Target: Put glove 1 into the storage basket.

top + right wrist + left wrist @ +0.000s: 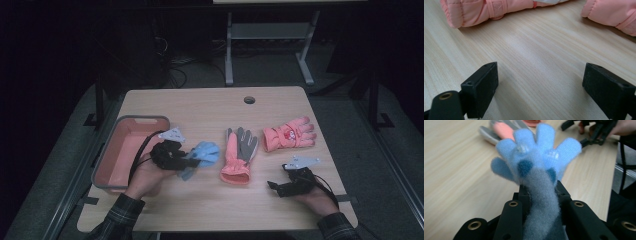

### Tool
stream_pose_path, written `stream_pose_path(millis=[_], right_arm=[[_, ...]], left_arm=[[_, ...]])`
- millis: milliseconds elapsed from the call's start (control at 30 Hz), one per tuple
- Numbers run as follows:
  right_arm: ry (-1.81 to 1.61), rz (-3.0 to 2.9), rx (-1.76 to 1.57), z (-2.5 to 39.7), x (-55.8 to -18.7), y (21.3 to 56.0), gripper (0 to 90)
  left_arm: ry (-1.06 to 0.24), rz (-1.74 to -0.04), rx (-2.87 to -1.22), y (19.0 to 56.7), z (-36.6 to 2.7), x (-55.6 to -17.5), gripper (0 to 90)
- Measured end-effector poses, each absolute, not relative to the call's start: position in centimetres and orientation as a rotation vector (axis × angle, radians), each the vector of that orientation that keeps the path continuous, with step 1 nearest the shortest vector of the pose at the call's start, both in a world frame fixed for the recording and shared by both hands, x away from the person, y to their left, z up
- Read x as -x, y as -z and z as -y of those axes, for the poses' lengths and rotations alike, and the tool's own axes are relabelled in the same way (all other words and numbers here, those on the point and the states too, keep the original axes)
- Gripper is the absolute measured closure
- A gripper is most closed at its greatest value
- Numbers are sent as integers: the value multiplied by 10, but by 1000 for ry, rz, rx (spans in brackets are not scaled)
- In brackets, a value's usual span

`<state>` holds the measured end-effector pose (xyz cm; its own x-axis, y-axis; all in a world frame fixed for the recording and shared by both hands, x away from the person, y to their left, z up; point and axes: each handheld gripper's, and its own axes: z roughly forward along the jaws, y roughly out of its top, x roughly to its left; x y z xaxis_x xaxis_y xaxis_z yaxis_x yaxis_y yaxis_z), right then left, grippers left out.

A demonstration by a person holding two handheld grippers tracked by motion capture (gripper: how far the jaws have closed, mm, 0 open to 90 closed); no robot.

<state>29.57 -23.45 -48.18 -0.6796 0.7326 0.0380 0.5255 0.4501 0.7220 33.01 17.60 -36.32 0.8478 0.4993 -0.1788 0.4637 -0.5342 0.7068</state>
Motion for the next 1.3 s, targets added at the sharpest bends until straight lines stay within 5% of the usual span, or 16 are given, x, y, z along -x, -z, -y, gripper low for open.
stream_pose_path(millis=[200,1300], right_arm=[[-1036,-2439,-1088,233,-296,483,23],[-1026,-2433,-1112,233,-295,483,21]], left_arm=[[-104,-745,-2195,352,-196,-339,731],[-338,-1116,-2136,358,-285,-399,732]])
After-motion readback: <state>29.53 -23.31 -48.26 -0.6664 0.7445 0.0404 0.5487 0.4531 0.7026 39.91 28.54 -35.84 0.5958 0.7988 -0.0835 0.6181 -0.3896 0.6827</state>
